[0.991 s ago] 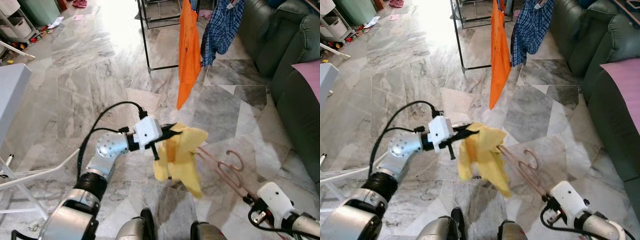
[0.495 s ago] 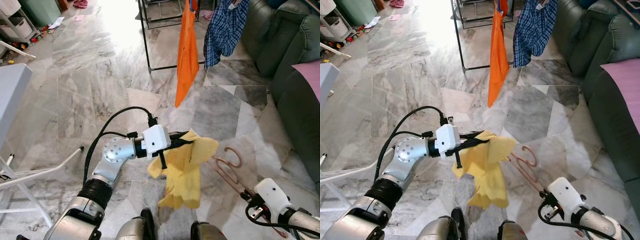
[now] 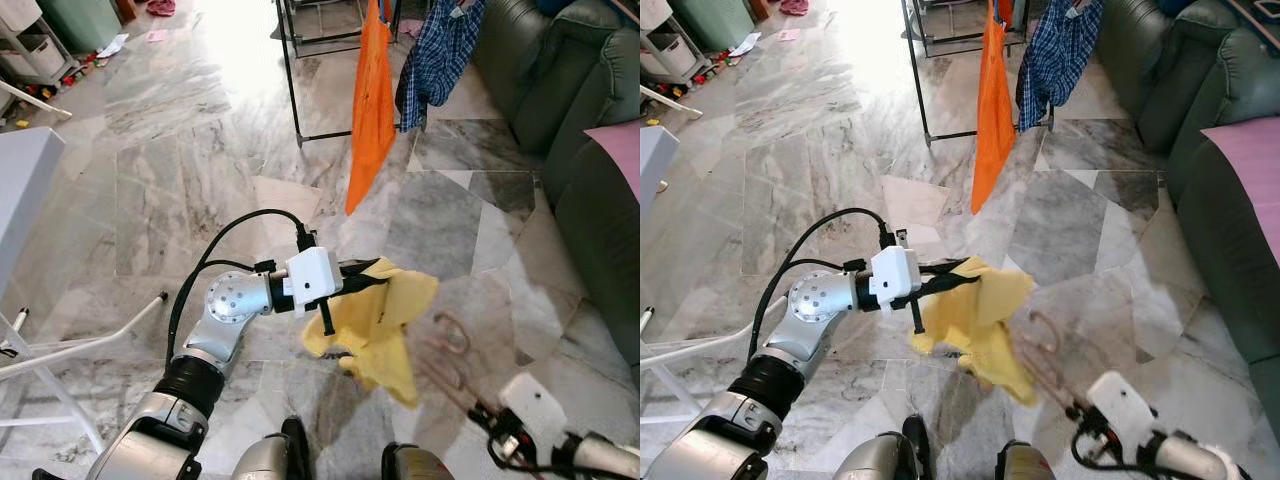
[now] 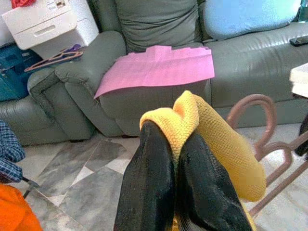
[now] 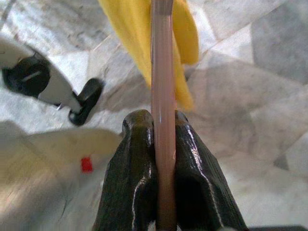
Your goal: Hang hanger
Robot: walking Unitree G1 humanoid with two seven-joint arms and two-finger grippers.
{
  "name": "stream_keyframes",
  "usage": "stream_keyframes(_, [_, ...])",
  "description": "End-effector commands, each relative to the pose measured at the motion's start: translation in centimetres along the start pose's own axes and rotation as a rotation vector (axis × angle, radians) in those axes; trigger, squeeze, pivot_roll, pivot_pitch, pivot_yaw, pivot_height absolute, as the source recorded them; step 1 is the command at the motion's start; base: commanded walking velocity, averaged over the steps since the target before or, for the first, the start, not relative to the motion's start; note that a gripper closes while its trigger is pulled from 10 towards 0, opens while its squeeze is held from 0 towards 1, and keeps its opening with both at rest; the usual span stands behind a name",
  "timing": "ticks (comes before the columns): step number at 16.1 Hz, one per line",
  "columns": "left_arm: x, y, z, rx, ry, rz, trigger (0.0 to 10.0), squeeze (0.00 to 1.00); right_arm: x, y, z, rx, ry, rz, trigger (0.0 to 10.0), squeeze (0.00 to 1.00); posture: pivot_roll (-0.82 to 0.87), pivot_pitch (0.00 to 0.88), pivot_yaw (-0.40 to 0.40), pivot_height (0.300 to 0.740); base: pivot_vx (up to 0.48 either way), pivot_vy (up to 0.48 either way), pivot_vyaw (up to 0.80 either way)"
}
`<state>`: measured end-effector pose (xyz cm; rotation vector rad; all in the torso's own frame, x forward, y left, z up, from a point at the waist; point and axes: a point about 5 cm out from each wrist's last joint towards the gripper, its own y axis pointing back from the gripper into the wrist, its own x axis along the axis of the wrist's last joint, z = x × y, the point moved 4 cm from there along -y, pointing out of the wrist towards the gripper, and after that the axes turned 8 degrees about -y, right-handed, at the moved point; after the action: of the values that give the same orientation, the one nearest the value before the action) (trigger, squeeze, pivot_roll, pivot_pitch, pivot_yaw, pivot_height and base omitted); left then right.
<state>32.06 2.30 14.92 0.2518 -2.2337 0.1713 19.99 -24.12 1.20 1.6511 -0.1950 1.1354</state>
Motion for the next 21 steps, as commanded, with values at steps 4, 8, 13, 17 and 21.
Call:
stream_keyframes(4, [0.2,0.3,-0.7,-0.005,-0.044,-0.009,10.0,0.00,-0.2,1.0,-0.1,0.042,0.093,-0.063,10.0,0.00,-0.23,0.240,0.148,0.740,0.000,0.000,0.00])
stream_keyframes(8, [0.5,0.0,-0.1,-0.045,-0.049,0.010,10.0,0.00,1.0,0.7,-0.7,0.079,0.133,-0.052,10.0,0.00,-0.23,0.238,0.151,0.740,0.000,0.000,0.00])
stream_keyframes(13, [1.3,-0.5,1.4,-0.099,-0.029,0.058,10.0,0.00,0.5,-0.1,-0.4,0.059,0.102,-0.050,10.0,0.00,-0.23,0.237,0.151,0.740,0.000,0.000,0.00])
stream_keyframes(17, [1.7,-0.6,2.6,-0.117,-0.001,0.088,10.0,0.00,-0.7,-0.3,3.4,-0.199,-0.043,0.004,10.0,0.00,-0.22,0.234,0.148,0.740,0.000,0.000,0.00])
stream_keyframes(21, [1.5,-0.4,3.8,-0.126,0.032,0.080,10.0,0.00,0.7,0.7,7.6,-0.482,-0.259,0.190,10.0,0.00,-0.22,0.237,0.152,0.740,0.000,0.000,0.00])
